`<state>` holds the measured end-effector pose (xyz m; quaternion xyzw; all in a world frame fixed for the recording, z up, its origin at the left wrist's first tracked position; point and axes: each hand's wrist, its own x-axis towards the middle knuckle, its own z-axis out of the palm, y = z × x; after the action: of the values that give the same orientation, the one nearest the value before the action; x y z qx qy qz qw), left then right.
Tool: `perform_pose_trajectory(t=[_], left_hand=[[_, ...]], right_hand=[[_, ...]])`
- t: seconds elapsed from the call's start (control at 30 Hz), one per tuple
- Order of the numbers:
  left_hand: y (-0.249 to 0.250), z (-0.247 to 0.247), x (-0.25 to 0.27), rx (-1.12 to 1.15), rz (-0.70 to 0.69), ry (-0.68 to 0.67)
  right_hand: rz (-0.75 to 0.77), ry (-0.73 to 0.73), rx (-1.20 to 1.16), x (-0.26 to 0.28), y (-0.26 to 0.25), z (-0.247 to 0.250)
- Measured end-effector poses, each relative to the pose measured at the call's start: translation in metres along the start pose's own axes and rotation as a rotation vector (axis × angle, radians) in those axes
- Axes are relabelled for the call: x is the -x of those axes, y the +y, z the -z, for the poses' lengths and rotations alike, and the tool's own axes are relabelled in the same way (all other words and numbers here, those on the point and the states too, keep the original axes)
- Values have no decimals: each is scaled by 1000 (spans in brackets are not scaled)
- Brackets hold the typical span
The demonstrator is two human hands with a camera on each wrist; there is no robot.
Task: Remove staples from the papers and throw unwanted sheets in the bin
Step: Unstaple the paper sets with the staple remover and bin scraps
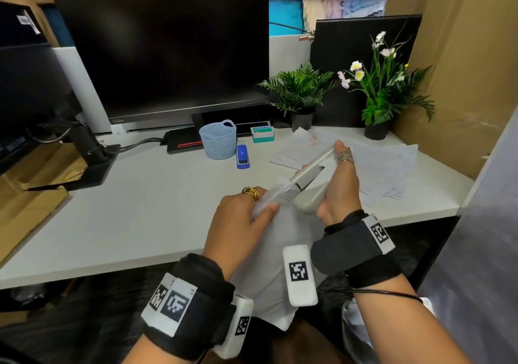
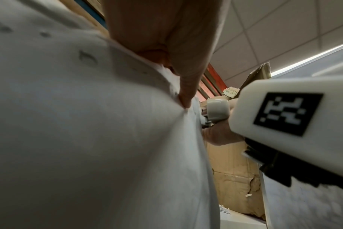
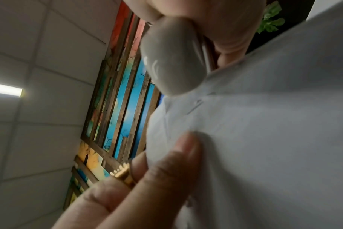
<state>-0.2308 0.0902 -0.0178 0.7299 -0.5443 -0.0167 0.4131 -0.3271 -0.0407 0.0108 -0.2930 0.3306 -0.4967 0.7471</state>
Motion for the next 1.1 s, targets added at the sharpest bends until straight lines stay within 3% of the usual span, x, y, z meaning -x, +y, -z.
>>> perform_pose_trajectory(t=[0.37,0.53,0.7,0.93,1.1], left_hand=[[13,0,6,80,37,-79],[20,-6,6,55,-69,-14],[17,-12,1,12,-28,61],[12,-8,1,125,9,32],[3,-8,-1,136,77,53]], right_hand=[[21,-62,-37,10,-1,2],[29,-78,-54,13,6,0],[64,-86,-40,15,16,-1],[29,-145,58,8,20,-1],[-102,-213,82,3,12,2]])
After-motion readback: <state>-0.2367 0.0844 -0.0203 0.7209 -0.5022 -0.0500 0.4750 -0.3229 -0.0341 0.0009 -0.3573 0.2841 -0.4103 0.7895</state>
